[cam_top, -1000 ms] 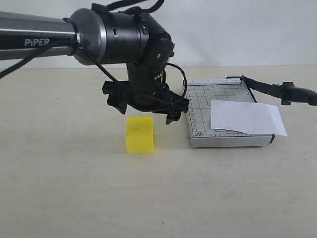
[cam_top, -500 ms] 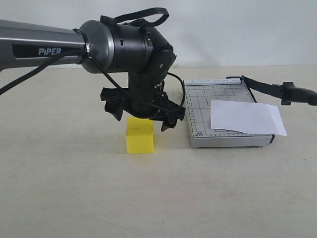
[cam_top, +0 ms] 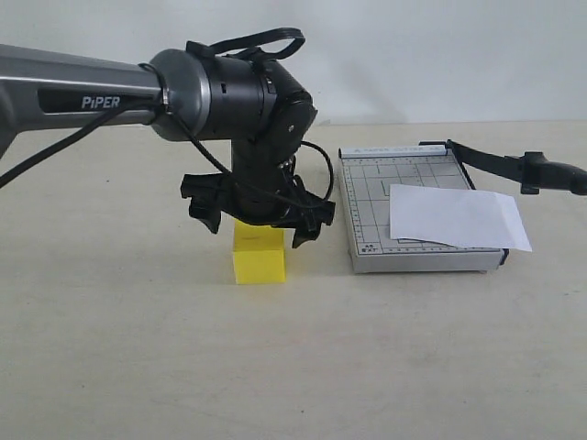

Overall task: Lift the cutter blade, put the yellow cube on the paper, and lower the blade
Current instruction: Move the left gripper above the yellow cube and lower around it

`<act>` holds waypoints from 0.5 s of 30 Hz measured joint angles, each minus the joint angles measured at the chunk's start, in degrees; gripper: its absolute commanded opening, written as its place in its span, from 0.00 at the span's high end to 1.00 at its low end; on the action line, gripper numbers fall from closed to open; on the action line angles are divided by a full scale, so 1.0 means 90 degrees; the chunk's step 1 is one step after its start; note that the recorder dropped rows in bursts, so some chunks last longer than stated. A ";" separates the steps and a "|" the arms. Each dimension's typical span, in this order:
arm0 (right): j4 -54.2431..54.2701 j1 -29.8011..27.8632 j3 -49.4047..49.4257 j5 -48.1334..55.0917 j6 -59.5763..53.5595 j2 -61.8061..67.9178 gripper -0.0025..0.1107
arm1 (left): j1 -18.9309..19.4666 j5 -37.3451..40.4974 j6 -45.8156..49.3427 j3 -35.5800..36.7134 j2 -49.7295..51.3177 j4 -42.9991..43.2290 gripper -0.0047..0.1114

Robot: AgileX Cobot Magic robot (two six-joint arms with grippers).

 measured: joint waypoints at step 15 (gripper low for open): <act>0.0000 0.0000 0.0000 0.0000 0.0000 0.0000 0.98 | 0.0250 -0.0300 0.0022 0.0000 0.0164 -0.0476 0.45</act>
